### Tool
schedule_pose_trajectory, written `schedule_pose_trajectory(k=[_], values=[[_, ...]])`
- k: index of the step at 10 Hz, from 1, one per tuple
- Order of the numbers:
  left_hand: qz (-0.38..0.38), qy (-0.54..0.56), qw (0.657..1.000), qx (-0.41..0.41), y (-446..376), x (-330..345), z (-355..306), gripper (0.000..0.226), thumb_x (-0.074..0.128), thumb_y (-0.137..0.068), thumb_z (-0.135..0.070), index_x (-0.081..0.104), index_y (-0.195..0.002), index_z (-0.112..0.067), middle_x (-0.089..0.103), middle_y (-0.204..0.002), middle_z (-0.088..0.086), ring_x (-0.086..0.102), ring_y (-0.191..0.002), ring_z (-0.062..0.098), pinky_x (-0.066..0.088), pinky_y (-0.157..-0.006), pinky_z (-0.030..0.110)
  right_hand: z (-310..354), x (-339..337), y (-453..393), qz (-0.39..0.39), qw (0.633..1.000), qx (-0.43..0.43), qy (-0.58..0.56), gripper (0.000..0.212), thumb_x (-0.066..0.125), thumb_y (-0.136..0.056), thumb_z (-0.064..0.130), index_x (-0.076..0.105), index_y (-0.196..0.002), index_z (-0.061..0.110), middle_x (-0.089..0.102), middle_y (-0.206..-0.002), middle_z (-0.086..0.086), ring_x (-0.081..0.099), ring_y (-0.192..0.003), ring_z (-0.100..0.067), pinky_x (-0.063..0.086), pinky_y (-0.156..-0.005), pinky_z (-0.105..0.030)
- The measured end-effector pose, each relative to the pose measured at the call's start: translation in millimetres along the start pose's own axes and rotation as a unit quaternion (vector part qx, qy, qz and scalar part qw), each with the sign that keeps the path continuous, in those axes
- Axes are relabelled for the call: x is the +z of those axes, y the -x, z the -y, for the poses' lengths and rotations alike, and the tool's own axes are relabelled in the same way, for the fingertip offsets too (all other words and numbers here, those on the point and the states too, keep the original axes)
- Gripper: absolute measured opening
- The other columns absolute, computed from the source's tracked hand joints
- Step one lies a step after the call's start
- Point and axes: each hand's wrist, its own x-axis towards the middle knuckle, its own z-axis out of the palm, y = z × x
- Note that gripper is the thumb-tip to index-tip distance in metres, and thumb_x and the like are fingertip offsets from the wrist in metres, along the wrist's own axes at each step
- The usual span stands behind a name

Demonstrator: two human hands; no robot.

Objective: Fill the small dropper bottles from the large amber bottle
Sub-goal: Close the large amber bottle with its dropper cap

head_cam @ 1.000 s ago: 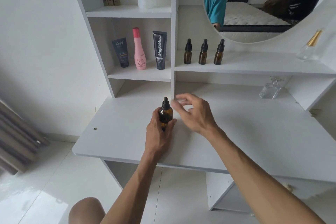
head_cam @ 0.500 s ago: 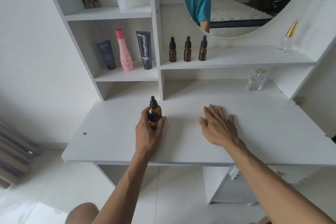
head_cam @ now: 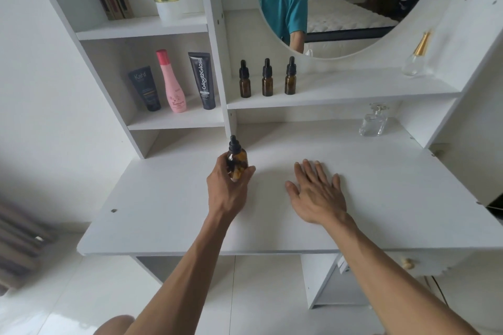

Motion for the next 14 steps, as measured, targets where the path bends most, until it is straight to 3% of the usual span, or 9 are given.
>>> schedule_pose_trajectory(k=[1,2,4,12,14], values=[[0.014,0.002,1.000,0.002,-13.4,15.8,-11.7,0.041,0.079,-0.086,-0.031,0.060,-0.120,-0.017,0.070,-0.103,0.001,0.069,-0.093,0.022,0.058,-0.085,0.039,-0.3,0.9,-0.2,-0.005,1.000,0.001,-0.006,0.066,0.011,-0.101,0.057,0.002,-0.159,0.027,-0.006,-0.168,0.007,-0.010,-0.155,-0.018,-0.001,-0.122,-0.057],[0.026,-0.014,1.000,0.004,-25.0,29.7,-20.7,0.040,0.078,-0.089,-0.031,0.059,-0.120,-0.014,0.068,-0.103,0.001,0.064,-0.090,0.022,0.050,-0.076,0.031,-0.1,1.9,-0.3,-0.011,1.000,0.003,-0.008,0.066,0.012,-0.101,0.057,0.003,-0.159,0.027,-0.005,-0.168,0.008,-0.010,-0.155,-0.018,-0.001,-0.122,-0.056],[0.028,-0.043,0.999,-0.008,-43.1,45.0,-22.9,0.039,0.077,-0.090,-0.030,0.058,-0.119,-0.011,0.064,-0.101,0.001,0.057,-0.086,0.020,0.040,-0.073,0.026,-1.0,3.2,-1.0,-0.012,1.000,0.001,-0.010,0.066,0.010,-0.100,0.058,0.000,-0.159,0.028,-0.008,-0.167,0.008,-0.012,-0.154,-0.018,-0.003,-0.122,-0.056],[0.044,-0.055,0.997,-0.012,-50.5,53.3,-13.8,0.047,0.075,-0.091,-0.032,0.055,-0.128,-0.010,0.061,-0.107,0.000,0.056,-0.091,0.021,0.043,-0.079,0.029,-0.4,-0.1,0.0,-0.001,1.000,0.000,-0.010,0.067,0.011,-0.101,0.059,-0.003,-0.159,0.028,-0.012,-0.167,0.007,-0.016,-0.154,-0.017,-0.005,-0.121,-0.056],[0.057,-0.058,0.997,-0.007,-41.2,48.4,-5.1,0.058,0.082,-0.085,-0.024,0.049,-0.132,-0.016,0.064,-0.114,-0.005,0.065,-0.099,0.022,0.042,-0.081,0.024,0.0,-1.3,0.7,0.005,1.000,0.002,-0.012,0.066,0.010,-0.101,0.058,-0.004,-0.158,0.029,-0.013,-0.166,0.008,-0.017,-0.153,-0.017,-0.006,-0.122,-0.056]])
